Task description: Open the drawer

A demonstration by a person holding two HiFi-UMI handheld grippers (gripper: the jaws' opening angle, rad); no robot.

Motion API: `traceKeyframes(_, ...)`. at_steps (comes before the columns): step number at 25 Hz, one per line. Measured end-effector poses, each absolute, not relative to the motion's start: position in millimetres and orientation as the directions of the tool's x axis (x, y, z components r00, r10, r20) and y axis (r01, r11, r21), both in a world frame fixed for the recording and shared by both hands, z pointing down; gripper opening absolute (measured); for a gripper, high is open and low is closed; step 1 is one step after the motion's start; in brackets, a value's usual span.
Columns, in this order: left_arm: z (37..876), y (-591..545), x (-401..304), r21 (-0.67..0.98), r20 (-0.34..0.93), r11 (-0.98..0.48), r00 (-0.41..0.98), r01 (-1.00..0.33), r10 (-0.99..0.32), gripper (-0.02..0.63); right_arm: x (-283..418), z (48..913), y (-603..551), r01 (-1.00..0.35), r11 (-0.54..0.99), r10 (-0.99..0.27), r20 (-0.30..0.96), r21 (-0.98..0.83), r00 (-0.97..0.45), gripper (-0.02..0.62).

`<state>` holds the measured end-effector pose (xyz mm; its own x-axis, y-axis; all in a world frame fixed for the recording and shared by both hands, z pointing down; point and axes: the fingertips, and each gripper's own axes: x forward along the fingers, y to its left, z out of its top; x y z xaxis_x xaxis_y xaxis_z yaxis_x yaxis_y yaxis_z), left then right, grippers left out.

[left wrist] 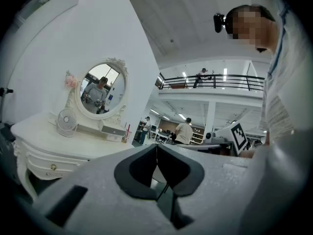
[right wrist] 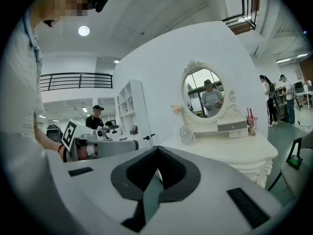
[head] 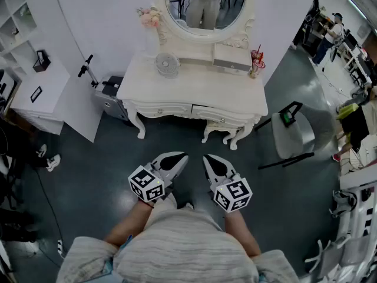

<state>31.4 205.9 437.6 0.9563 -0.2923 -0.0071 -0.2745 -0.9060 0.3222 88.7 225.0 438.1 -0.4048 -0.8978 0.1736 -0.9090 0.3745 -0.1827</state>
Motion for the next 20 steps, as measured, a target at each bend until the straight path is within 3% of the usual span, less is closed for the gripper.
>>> traceKeyframes(20,439,201,27,0.328,-0.013,-0.901,0.953,-0.283,-0.304,0.012,81,435,218,-0.884,0.405,-0.889,0.125,-0.233,-0.441,0.011)
